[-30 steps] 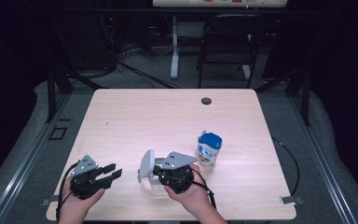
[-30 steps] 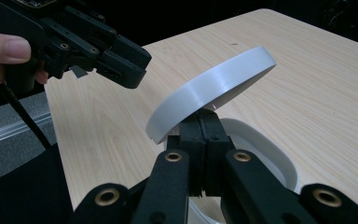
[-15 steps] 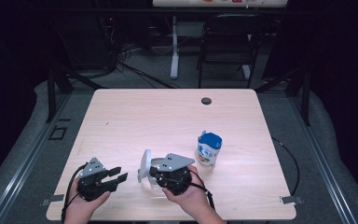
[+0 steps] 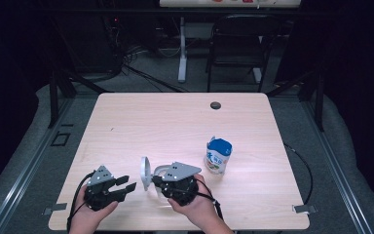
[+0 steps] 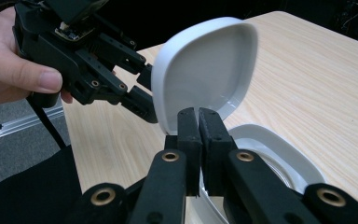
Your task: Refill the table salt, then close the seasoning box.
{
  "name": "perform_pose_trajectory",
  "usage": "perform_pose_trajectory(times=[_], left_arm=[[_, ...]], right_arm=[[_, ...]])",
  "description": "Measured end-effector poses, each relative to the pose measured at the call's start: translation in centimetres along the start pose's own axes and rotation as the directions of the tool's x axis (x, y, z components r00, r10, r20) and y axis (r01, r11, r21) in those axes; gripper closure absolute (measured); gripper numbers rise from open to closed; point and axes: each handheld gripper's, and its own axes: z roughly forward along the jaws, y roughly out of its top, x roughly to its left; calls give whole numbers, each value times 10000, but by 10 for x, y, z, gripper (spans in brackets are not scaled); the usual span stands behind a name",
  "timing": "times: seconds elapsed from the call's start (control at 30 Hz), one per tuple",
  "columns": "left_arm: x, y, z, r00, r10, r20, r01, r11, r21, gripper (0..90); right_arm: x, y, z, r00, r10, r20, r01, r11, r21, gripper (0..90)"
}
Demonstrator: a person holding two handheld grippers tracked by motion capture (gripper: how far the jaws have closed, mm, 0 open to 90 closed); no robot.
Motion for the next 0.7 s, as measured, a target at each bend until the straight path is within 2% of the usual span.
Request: perform_pose_trajectory(times=[0.13,0.23,0.37,0.53,0.7], left_arm=[[1,2,0,9999,136,4,-136,9999,36,549],[5,5,-4,9996,221,-170,-220,9998,32,534],[10,8,-7,9998,210,51,-209,9997,-130,523],[9,8,-5,9988,419,234,-419,9991,-20,515],[8,8,0,9984,476,308,-477,9988,44,501]], right_arm=[[-2,0,-3,9999,20,107,-19,10000,-23,863],[-4,-1,-6,9997,84,230,-82,9999,-82,820],[-8,-4,-11,9986,237,464,-228,9995,-211,743],[-12,-6,-17,9958,455,794,-428,9985,-346,631],[-17,-4,-24,9945,513,918,-476,9980,-414,597]])
